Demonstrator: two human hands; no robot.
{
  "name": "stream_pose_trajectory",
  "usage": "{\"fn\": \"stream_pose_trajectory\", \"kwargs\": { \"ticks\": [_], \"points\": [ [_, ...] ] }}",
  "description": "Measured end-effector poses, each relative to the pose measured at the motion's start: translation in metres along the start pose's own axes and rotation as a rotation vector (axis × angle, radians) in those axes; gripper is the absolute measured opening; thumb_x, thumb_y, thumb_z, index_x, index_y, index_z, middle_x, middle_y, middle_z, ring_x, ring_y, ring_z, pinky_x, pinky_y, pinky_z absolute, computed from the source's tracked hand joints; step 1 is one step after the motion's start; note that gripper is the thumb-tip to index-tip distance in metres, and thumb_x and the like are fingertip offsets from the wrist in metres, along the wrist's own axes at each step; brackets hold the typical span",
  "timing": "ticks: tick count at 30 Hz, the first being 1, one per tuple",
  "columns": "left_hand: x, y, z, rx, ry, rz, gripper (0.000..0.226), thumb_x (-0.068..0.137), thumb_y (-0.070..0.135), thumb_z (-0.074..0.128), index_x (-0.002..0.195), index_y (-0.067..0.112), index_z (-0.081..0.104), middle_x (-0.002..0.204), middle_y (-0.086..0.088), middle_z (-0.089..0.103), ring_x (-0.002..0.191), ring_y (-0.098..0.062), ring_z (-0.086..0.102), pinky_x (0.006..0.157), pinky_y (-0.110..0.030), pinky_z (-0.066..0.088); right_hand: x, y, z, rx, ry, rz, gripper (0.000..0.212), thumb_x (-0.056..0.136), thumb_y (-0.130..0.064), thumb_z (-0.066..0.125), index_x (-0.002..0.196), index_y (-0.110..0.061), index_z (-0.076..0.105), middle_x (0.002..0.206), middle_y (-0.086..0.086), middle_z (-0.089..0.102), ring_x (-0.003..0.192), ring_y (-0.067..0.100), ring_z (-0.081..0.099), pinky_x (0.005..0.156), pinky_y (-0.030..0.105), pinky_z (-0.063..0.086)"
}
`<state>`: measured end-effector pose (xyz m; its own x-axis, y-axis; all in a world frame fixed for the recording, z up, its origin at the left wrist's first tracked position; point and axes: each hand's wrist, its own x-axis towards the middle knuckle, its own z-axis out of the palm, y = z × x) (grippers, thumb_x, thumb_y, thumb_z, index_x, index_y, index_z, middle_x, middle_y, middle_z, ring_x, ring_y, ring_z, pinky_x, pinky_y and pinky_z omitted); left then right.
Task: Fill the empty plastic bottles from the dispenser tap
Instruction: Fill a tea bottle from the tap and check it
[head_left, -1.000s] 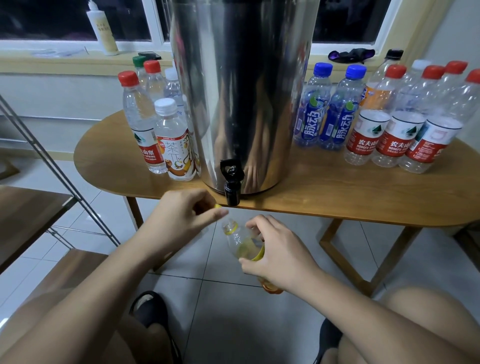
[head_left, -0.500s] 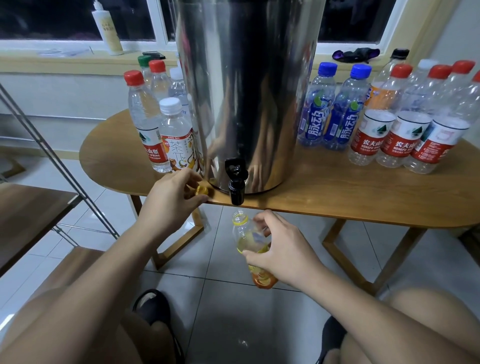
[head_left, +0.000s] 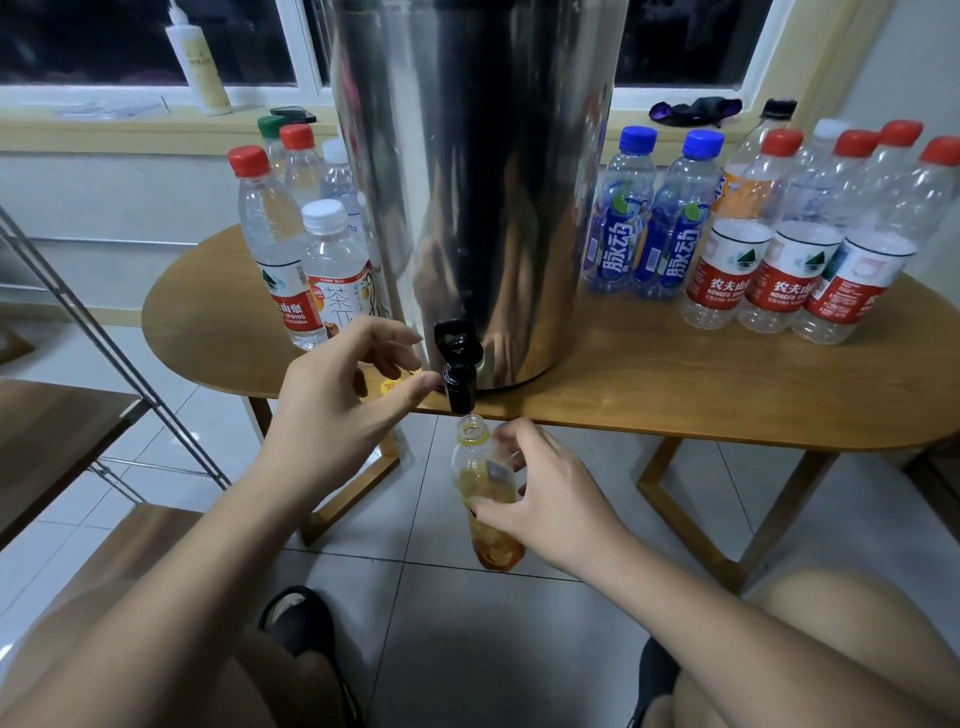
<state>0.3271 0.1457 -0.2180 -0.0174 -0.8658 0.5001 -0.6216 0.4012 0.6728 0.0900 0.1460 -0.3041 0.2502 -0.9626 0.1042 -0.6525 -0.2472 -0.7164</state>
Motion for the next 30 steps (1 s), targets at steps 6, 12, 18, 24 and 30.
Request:
{"fn": "stream_pose_trajectory", "kwargs": {
  "ticks": [6,12,18,24,30],
  "points": [
    [0.001,0.016,0.006,-0.021,-0.05,0.124,0.036,0.088,0.032,0.089,0.115,0.026,0.065,0.096,0.012,0.071,0.094,-0.016,0.068,0.074,-0.013,0.044,0.002,-0.005,-0.001,-0.008,-0.018,0.02,0.06,0.081,-0.054,0.085,0.126,-0.036,0.049,0.116,-0.019,0.063,0.11,0.005,0.063,0.091,0.033,0.056],
    [0.006,0.019,0.011,-0.003,0.014,0.179,0.035,0.094,0.023,0.086,0.12,0.031,0.064,0.095,0.015,0.066,0.089,-0.015,0.065,0.073,-0.02,0.045,0.005,-0.005,0.004,0.003,-0.022,0.008,0.069,0.08,-0.05,0.085,0.136,-0.04,0.046,0.124,-0.022,0.064,0.114,0.005,0.063,0.093,0.032,0.054],
    [0.008,0.023,0.011,0.067,0.048,0.225,0.028,0.094,0.019,0.086,0.114,0.02,0.067,0.09,0.012,0.061,0.08,-0.002,0.056,0.071,-0.016,0.041,0.007,-0.003,0.008,0.01,-0.01,-0.013,0.07,0.077,-0.046,0.084,0.139,-0.04,0.05,0.126,-0.021,0.064,0.113,0.004,0.064,0.096,0.033,0.056],
    [0.006,0.024,0.009,0.088,0.058,0.277,0.025,0.092,0.017,0.088,0.11,0.016,0.07,0.09,0.005,0.062,0.081,-0.008,0.056,0.071,-0.021,0.044,0.008,-0.001,0.01,0.007,-0.007,-0.028,0.068,0.08,-0.044,0.086,0.138,-0.038,0.051,0.127,-0.018,0.064,0.114,0.006,0.063,0.094,0.034,0.057],
    [0.005,0.023,0.01,0.119,0.072,0.325,0.024,0.092,0.012,0.088,0.108,0.012,0.071,0.093,0.004,0.062,0.086,-0.008,0.057,0.071,-0.028,0.047,0.01,0.001,0.015,0.005,-0.001,-0.042,0.068,0.08,-0.046,0.085,0.138,-0.041,0.049,0.126,-0.015,0.067,0.114,0.01,0.064,0.09,0.039,0.059]
  ]
}}
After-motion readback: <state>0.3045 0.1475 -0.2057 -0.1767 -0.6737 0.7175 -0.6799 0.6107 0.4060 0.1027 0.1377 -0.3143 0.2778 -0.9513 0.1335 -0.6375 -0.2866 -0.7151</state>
